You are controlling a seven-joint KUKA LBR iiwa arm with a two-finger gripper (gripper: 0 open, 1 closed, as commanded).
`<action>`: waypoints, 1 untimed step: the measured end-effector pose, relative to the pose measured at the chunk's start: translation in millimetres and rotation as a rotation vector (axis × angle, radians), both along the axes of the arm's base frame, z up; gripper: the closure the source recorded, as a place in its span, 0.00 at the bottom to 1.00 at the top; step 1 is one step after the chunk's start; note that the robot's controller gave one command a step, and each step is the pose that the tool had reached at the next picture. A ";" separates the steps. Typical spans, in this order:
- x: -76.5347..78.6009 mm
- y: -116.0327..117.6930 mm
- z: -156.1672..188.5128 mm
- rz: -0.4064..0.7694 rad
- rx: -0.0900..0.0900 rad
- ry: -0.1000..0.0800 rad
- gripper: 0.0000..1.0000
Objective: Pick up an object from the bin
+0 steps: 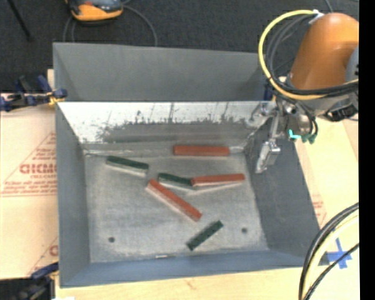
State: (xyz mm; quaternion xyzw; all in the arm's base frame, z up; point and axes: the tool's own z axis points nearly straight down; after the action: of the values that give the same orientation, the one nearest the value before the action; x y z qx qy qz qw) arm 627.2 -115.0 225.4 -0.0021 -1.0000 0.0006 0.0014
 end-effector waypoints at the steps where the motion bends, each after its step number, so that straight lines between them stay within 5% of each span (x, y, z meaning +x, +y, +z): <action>1: 1.5 0.5 5.1 0.002 -0.001 -0.008 0.00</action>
Offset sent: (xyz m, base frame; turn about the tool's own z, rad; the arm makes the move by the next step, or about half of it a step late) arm 0.0003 0.0592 -0.1554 -0.1808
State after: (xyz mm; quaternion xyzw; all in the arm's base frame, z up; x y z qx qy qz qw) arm 628.7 -114.5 230.5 -0.0009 -1.0000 0.0012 -0.0027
